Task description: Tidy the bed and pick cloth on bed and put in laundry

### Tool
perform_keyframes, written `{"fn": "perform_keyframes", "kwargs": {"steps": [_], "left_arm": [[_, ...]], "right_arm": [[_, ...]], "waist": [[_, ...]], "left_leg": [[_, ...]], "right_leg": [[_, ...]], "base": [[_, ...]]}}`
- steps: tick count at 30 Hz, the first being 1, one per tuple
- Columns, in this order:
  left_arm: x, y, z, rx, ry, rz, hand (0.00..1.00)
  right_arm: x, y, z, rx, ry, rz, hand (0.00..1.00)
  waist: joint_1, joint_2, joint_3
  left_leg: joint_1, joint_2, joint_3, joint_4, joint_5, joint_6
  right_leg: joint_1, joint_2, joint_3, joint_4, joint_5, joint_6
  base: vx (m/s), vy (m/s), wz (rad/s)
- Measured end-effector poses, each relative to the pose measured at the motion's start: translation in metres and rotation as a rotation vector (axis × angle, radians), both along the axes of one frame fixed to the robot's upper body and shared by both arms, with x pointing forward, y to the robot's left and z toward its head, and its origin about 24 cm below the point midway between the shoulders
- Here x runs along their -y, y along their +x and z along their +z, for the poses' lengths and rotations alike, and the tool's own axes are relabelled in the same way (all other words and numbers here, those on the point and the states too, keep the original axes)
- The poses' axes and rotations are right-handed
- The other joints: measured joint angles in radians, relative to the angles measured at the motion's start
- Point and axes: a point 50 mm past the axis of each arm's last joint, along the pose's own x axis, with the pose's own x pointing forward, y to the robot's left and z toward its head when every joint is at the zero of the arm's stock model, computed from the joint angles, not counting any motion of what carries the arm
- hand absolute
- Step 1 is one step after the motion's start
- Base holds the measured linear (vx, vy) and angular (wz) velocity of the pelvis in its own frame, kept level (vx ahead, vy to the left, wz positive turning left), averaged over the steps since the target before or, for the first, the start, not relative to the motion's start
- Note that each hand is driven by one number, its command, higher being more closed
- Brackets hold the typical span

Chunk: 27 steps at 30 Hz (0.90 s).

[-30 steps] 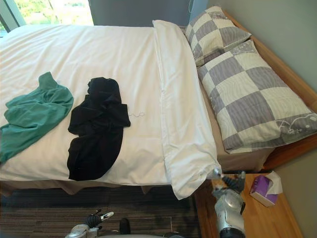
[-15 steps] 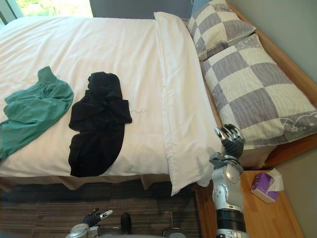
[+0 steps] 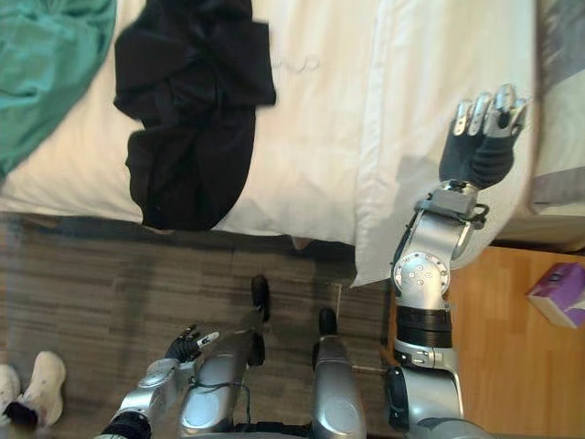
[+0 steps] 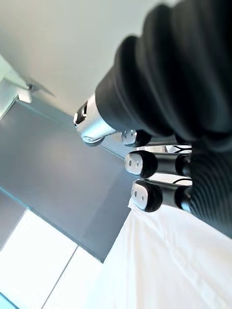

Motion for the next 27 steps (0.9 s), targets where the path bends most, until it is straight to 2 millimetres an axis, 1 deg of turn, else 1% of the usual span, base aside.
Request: {"fn": "perform_keyframes", "kwargs": {"steps": [2,4,5,7,9,11,15,17,20,23,24,25,26,27], "left_arm": [[0.008,0.013,0.009,0.059,-0.027,0.013,0.00],[0.014,0.028,0.020,0.114,-0.030,0.023,0.00],[0.022,0.035,0.025,0.136,-0.051,0.032,0.00],[0.029,0.043,0.030,0.162,-0.074,0.039,0.00],[0.034,0.049,0.036,0.192,-0.096,0.049,0.00],[0.040,0.058,0.042,0.223,-0.140,0.106,0.00],[0.044,0.066,0.047,0.238,-0.188,0.163,0.00],[0.044,0.067,0.047,0.236,-0.197,0.171,0.00],[0.042,0.068,0.045,0.226,-0.212,0.203,0.00],[0.040,0.069,0.045,0.226,-0.254,0.251,0.00],[0.039,0.069,0.045,0.224,-0.264,0.262,0.00],[0.039,0.069,0.045,0.222,-0.267,0.266,0.00],[0.039,0.069,0.045,0.221,-0.268,0.268,0.00],[0.037,0.068,0.044,0.220,-0.277,0.288,0.00]], "right_arm": [[0.001,-0.006,0.006,0.055,0.026,-0.010,1.00],[-0.001,-0.009,0.006,0.088,0.086,0.007,1.00],[-0.001,-0.008,0.003,0.089,0.115,0.019,1.00],[-0.001,-0.007,0.000,0.101,0.166,0.034,1.00],[0.002,-0.005,-0.005,0.108,0.198,0.030,1.00],[0.010,-0.006,-0.011,0.140,0.234,0.001,1.00],[0.020,-0.011,-0.010,0.209,0.218,-0.051,1.00],[0.029,-0.011,-0.019,0.204,0.208,-0.090,1.00],[0.036,-0.011,-0.028,0.203,0.205,-0.102,1.00],[0.049,-0.011,-0.060,0.110,0.238,-0.120,1.00],[0.057,-0.008,-0.085,0.010,0.291,-0.127,1.00],[0.059,-0.008,-0.101,-0.048,0.323,-0.131,1.00],[0.061,-0.008,-0.112,-0.089,0.340,-0.132,1.00],[0.059,-0.011,-0.133,-0.163,0.373,-0.123,1.00]], "waist": [[-0.001,0.002,0.026],[0.000,0.007,0.036],[0.001,0.012,0.046],[0.001,0.019,0.049],[-0.002,0.020,0.050],[-0.004,0.021,0.050],[-0.009,0.029,0.054],[-0.012,0.034,0.056],[-0.018,0.034,0.056],[-0.021,0.034,0.056],[-0.020,0.034,0.056],[-0.021,0.034,0.056],[-0.022,0.034,0.056],[-0.032,0.034,0.056]], "left_leg": [[-0.042,-0.001,0.000,0.030,-0.007,0.004],[-0.114,0.008,0.015,0.072,-0.015,0.007],[-0.143,0.011,0.018,0.092,-0.022,0.006],[-0.180,0.015,0.032,0.110,-0.024,0.005],[-0.221,0.016,0.044,0.127,-0.024,0.005],[-0.269,0.019,0.057,0.147,-0.027,0.002],[-0.307,0.024,0.074,0.150,-0.027,0.002],[-0.306,0.029,0.090,0.144,-0.026,0.001],[-0.307,0.032,0.102,0.136,-0.031,-0.005],[-0.307,0.038,0.122,0.138,-0.033,-0.001],[-0.307,0.039,0.131,0.145,-0.036,0.003],[-0.307,0.042,0.140,0.155,-0.042,0.007],[-0.307,0.045,0.146,0.165,-0.047,0.008],[-0.305,0.054,0.155,0.197,-0.060,0.011]], "right_leg": [[-0.037,-0.002,0.000,0.027,-0.009,-0.003],[-0.105,0.000,-0.002,0.060,-0.013,-0.008],[-0.133,0.001,-0.002,0.077,-0.018,-0.009],[-0.180,0.001,0.001,0.104,-0.022,-0.014],[-0.227,0.000,0.006,0.130,-0.031,-0.016],[-0.290,0.001,0.026,0.167,-0.044,-0.016],[-0.351,0.005,0.040,0.203,-0.054,-0.021],[-0.359,0.010,0.048,0.202,-0.054,-0.021],[-0.367,0.012,0.053,0.194,-0.049,-0.016],[-0.365,0.016,0.066,0.174,-0.037,-0.009],[-0.364,0.018,0.081,0.172,-0.033,-0.006],[-0.362,0.018,0.087,0.171,-0.032,-0.006],[-0.359,0.019,0.091,0.170,-0.032,-0.006],[-0.341,0.022,0.095,0.166,-0.032,-0.005]], "base": [[0.08,-0.003,0.20],[0.07,-0.007,0.15],[0.06,-0.008,0.09],[0.01,-0.007,-0.03],[0.02,-0.018,-0.05],[-0.01,-0.007,-0.02],[-0.02,-0.011,-0.05],[-0.01,0.003,-0.09],[0.01,0.020,-0.15],[0.05,0.041,-0.18],[0.09,0.048,-0.22],[0.08,0.038,-0.23],[0.08,0.034,-0.20],[0.06,0.022,-0.16]]}}
